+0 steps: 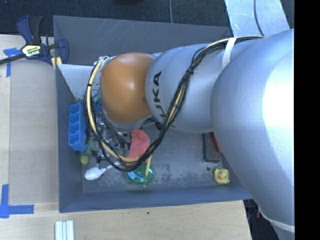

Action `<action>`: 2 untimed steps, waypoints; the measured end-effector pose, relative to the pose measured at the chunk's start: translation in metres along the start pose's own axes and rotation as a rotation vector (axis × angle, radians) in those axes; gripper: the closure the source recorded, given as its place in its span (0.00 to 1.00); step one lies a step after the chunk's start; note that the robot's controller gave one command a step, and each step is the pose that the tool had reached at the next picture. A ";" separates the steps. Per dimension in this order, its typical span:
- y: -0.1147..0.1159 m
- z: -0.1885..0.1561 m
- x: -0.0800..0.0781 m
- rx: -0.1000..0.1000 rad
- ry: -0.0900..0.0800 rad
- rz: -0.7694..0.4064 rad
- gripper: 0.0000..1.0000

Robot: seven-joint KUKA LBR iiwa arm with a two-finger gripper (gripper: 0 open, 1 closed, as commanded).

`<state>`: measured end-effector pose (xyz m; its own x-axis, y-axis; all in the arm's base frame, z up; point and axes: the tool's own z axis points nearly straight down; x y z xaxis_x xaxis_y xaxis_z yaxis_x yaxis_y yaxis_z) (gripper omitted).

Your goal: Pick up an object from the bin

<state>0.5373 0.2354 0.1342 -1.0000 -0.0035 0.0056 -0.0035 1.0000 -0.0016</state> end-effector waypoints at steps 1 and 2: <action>-0.001 -0.005 -0.002 -0.002 -0.007 0.005 1.00; -0.001 -0.005 -0.002 -0.002 -0.007 0.006 1.00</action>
Offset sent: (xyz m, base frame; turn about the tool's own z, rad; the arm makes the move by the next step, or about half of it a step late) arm 0.0000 0.0000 0.0000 0.0000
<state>0.5395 0.2343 0.1391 -1.0000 0.0021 -0.0017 0.0021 1.0000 0.0009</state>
